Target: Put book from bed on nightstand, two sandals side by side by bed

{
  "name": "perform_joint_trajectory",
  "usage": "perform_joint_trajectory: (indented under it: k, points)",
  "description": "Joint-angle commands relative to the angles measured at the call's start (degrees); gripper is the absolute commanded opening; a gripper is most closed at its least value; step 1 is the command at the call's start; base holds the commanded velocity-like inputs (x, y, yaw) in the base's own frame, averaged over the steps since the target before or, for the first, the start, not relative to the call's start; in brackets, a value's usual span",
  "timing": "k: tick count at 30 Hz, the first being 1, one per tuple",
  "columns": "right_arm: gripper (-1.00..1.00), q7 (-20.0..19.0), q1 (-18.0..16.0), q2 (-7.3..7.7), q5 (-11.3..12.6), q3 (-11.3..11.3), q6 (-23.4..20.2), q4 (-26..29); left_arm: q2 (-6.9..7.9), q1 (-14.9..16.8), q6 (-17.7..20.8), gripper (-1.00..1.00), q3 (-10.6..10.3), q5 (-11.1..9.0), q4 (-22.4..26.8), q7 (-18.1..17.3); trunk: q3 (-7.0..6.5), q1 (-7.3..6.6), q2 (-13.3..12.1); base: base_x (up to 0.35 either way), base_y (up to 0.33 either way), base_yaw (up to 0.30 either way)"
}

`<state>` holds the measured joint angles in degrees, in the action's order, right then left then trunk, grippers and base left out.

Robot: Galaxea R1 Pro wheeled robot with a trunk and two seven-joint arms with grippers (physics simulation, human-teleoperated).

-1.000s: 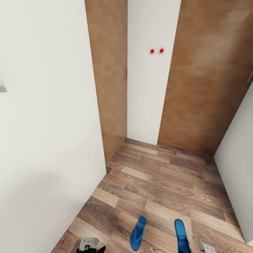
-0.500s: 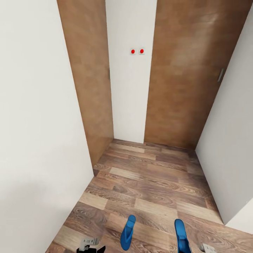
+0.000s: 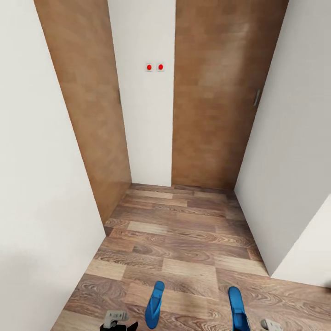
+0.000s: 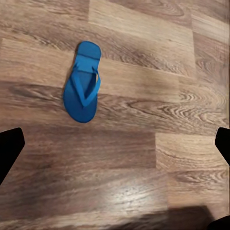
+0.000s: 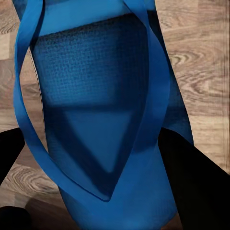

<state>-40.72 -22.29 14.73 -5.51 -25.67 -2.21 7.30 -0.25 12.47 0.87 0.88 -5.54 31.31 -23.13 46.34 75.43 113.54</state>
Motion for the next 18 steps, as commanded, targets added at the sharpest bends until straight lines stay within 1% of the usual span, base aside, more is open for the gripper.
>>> perform_joint_trajectory:
  k: [1, 18]
  points:
    - [-1.0, -0.2, 0.0, -0.02, -0.6, -0.5, -0.2, 0.0, -0.01, 0.0, 0.1, 1.0, 0.1, -0.5, 0.0, -0.3, 0.05, -0.01, 0.0, 0.0, 0.0, -0.275]
    - [-1.0, -0.2, 0.0, -0.02, -0.6, -0.5, -0.2, 0.1, 0.03, 0.0, 0.1, 1.0, 0.1, -0.5, 0.0, -0.2, 0.05, -0.01, 0.0, 0.0, 0.0, -0.275]
